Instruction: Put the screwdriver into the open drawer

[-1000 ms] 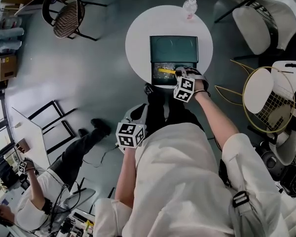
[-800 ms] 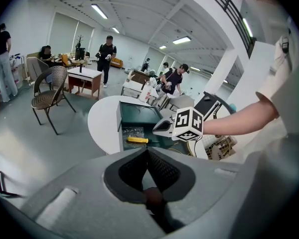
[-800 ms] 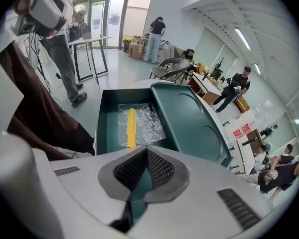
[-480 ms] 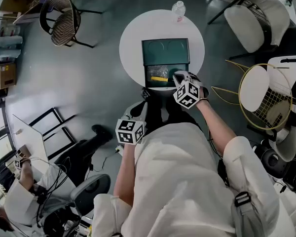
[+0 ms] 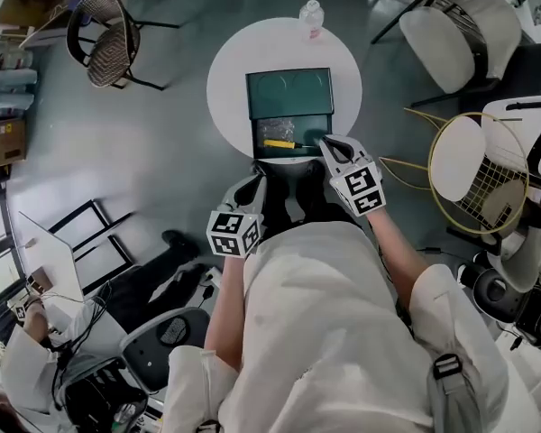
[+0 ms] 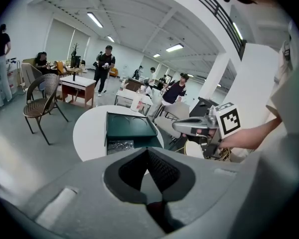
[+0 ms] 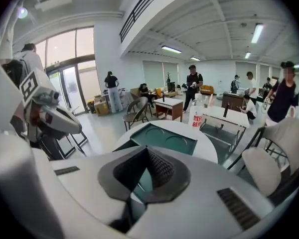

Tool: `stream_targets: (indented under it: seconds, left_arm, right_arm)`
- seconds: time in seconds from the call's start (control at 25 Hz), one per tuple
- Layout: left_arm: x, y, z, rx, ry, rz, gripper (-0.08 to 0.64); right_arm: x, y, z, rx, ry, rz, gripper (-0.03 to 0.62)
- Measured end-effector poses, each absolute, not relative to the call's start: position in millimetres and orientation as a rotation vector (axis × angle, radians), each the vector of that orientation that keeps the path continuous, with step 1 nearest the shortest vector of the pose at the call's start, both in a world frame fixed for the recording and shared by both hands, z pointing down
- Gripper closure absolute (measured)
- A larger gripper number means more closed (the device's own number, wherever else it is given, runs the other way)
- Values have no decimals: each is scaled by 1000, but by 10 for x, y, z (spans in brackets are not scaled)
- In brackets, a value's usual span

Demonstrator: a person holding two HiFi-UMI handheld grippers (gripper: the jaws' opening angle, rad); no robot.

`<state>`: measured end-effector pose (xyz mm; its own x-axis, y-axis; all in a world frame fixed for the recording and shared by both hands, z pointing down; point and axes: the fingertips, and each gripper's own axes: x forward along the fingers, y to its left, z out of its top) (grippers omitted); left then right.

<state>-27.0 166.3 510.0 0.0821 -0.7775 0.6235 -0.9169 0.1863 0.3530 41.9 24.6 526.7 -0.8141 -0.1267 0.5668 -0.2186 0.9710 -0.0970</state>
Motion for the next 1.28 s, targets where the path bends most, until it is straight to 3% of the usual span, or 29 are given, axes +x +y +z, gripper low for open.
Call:
stream_targets:
  seconds: [0.64, 1.08, 1.28]
  left_arm:
    - [-275, 1316, 5075, 1701, -1689, 250, 548]
    - [-547, 1050, 5209, 1839, -1455, 358, 548]
    - [-766, 974, 5224, 1894, -1352, 414, 548]
  right_arm:
    - [786, 572, 5232, 250, -2521, 379, 584]
    - [756, 1183, 6110, 140, -2235, 513, 581]
    - [524, 1241, 6462, 222, -2146, 575, 539]
